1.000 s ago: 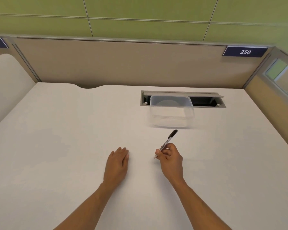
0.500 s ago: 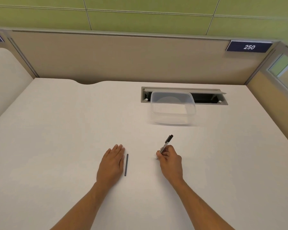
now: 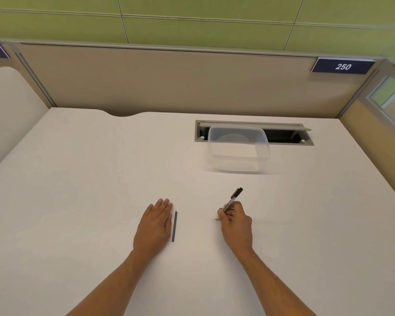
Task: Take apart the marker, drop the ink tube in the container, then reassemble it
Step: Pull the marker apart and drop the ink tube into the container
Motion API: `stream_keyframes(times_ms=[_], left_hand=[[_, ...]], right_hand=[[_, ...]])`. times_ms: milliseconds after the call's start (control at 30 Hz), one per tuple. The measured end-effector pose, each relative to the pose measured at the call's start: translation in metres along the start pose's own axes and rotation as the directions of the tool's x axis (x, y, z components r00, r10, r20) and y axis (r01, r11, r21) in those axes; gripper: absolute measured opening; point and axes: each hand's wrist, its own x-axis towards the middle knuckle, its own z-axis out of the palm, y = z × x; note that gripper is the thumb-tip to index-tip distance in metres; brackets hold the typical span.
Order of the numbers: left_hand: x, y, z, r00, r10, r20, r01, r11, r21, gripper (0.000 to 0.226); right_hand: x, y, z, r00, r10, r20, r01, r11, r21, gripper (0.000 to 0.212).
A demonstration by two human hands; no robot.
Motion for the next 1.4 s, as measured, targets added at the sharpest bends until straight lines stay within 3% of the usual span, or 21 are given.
stream_keyframes(times_ms=[133, 267, 367, 567, 733, 833, 967, 1200, 1400], left_hand=[[0.000, -0.001, 0.002, 1.000, 0.007, -0.022, -0.008, 0.999, -0.036, 0.051], [0.002, 0.012, -0.001, 0.990, -0.023, -0.136, 0.005, 0.991, -0.134, 0.046], [0.007, 0.041, -0.003, 0.973, 0.074, -0.220, -0.098, 0.990, -0.101, 0.037], [0.010, 0.083, 0.016, 0.978, 0.210, 0.003, -0.210, 0.976, -0.049, 0.029], [0.015, 0.094, 0.021, 0.972, 0.225, 0.062, -0.223, 0.974, -0.031, 0.022], [0.017, 0.095, 0.020, 0.975, 0.221, 0.031, -0.220, 0.975, -0.035, 0.026], [0.015, 0.092, 0.014, 0.977, 0.214, -0.003, -0.214, 0.976, -0.038, 0.011], [0.014, 0.075, 0.004, 0.969, 0.243, -0.050, -0.244, 0.969, -0.025, 0.031], [0.026, 0.069, -0.013, 0.982, 0.169, -0.089, -0.180, 0.974, -0.137, 0.025]], right_hand=[[0.001, 0.005, -0.001, 0.995, 0.099, -0.030, -0.096, 0.991, 0.088, 0.015], [0.000, 0.001, -0.004, 0.986, 0.165, -0.026, -0.156, 0.964, 0.215, 0.014], [0.000, -0.002, -0.004, 0.973, 0.233, -0.006, -0.220, 0.929, 0.296, 0.015], [0.002, 0.002, -0.006, 0.955, 0.296, -0.002, -0.277, 0.896, 0.346, 0.018], [0.003, 0.007, -0.010, 0.950, 0.312, 0.030, -0.297, 0.863, 0.408, 0.019], [0.005, 0.006, -0.011, 0.946, 0.318, 0.055, -0.306, 0.827, 0.472, 0.022], [0.009, 0.004, -0.015, 0.947, 0.313, 0.063, -0.300, 0.803, 0.516, 0.020], [0.023, -0.004, -0.029, 0.944, 0.328, 0.022, -0.274, 0.746, 0.607, 0.021], [0.031, -0.006, -0.034, 0.945, 0.324, 0.051, -0.280, 0.714, 0.641, 0.018]])
